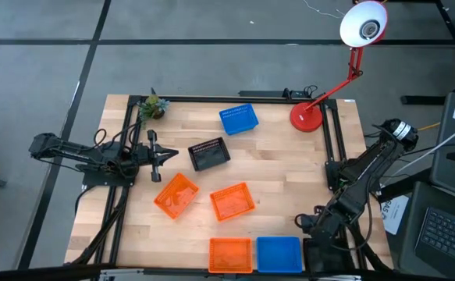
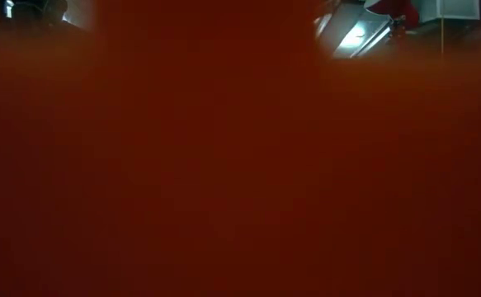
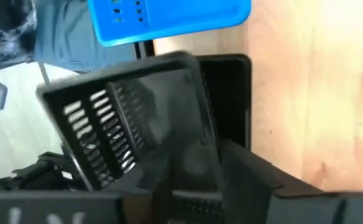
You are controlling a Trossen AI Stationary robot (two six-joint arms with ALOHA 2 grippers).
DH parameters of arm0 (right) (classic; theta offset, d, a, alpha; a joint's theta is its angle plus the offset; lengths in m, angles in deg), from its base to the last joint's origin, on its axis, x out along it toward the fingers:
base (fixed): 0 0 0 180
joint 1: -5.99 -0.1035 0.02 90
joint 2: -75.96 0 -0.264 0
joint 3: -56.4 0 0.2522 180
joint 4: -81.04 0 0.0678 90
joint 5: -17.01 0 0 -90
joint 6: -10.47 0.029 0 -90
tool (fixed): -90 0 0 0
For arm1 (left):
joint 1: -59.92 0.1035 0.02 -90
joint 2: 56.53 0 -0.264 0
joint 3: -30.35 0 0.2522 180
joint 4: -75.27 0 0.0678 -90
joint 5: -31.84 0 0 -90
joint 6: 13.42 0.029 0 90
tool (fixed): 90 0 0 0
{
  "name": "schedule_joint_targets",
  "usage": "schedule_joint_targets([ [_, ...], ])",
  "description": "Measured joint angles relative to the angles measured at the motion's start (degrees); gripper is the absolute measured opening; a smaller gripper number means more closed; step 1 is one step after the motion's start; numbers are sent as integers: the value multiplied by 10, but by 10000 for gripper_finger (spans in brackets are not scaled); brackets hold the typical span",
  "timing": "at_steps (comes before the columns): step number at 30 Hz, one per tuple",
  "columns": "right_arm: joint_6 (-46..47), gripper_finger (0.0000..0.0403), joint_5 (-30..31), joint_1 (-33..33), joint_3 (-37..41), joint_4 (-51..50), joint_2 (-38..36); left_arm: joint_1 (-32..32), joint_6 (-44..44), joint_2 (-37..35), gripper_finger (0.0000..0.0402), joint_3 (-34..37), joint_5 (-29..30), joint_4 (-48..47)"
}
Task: Stack baskets by color
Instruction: Stack the top right black bin on the bottom black bin, then move the black bin to the right on the table
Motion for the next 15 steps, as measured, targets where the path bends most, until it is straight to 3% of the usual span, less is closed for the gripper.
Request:
schedule_joint_targets([
  [5,-13,141,2,1,0,-24,0,0,0,0,14,0,0,0],
  [12,48,142,-6,7,0,-33,0,0,0,0,14,0,0,0],
  [15,21,142,50,8,0,-36,0,0,0,0,14,0,0,0],
])
